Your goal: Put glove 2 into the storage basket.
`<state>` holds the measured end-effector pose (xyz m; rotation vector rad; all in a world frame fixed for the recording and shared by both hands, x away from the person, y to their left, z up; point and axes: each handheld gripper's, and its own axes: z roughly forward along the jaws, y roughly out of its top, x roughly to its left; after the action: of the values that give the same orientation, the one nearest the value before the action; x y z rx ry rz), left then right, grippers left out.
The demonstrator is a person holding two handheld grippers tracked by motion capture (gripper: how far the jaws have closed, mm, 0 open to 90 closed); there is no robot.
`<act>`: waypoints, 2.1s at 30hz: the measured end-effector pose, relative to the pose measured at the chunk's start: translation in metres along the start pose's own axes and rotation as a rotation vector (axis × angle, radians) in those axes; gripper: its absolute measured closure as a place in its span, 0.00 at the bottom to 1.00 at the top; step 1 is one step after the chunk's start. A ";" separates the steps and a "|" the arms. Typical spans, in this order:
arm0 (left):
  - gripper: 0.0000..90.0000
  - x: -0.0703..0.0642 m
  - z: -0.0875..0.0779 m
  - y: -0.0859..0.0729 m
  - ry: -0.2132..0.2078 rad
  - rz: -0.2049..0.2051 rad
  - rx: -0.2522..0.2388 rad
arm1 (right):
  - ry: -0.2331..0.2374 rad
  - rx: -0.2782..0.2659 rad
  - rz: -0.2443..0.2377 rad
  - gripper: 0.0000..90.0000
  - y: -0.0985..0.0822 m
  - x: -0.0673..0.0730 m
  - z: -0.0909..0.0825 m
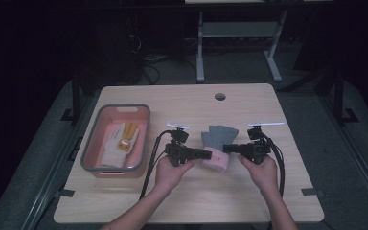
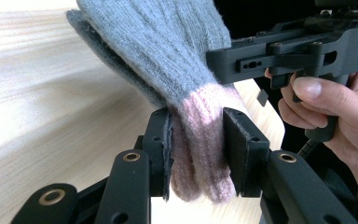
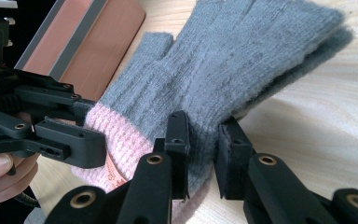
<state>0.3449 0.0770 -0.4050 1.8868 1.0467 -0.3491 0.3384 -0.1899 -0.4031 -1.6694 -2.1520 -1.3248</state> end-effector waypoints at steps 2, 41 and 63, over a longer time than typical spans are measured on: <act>0.71 0.000 -0.001 0.000 -0.001 -0.003 -0.004 | 0.000 0.004 -0.001 0.85 0.002 0.002 0.000; 0.71 0.013 -0.047 0.000 0.022 -0.018 -0.068 | 0.042 0.018 -0.041 0.85 0.026 0.038 0.019; 0.72 0.021 -0.080 0.005 0.039 -0.007 -0.106 | 0.081 0.023 -0.072 0.85 0.047 0.064 0.034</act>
<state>0.3473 0.1536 -0.3722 1.8019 1.0774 -0.2570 0.3667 -0.1193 -0.3622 -1.5164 -2.1918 -1.3555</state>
